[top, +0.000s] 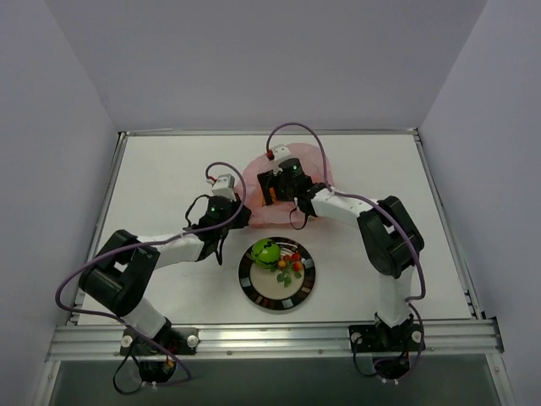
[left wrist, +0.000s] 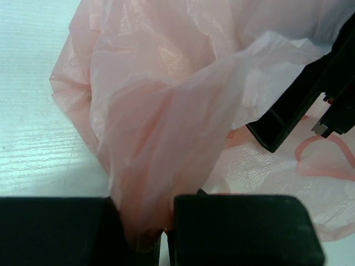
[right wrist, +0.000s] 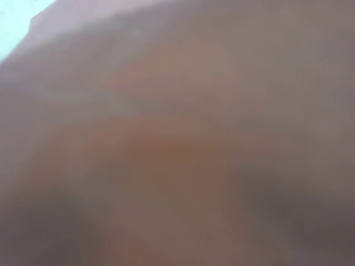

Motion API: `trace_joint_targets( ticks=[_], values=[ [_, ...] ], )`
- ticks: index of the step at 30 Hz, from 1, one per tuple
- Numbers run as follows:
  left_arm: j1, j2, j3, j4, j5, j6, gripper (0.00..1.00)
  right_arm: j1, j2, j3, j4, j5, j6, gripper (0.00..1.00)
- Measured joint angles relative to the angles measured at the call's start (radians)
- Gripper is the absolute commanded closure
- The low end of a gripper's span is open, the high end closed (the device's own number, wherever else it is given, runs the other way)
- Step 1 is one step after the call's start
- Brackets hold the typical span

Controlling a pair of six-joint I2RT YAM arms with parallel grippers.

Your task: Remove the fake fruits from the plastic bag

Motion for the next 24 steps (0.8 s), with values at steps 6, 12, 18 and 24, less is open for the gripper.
trace_joint_targets(
  ticks=[6,12,18,24],
  values=[
    [0.000,-0.016,-0.004,0.000,-0.014,0.000,0.98,-0.008,0.045,0.103,-0.071,-0.120,-0.135,0.01],
    [0.000,-0.016,-0.004,-0.002,-0.020,0.000,0.98,-0.021,0.173,0.244,-0.114,-0.270,-0.217,0.00],
    [0.000,-0.016,-0.004,-0.001,-0.026,0.001,0.98,-0.027,0.223,0.312,-0.119,-0.334,-0.245,0.40],
    [0.000,-0.016,-0.004,-0.001,-0.031,0.001,0.98,-0.027,0.209,0.234,-0.064,-0.329,-0.230,0.38]
  ],
)
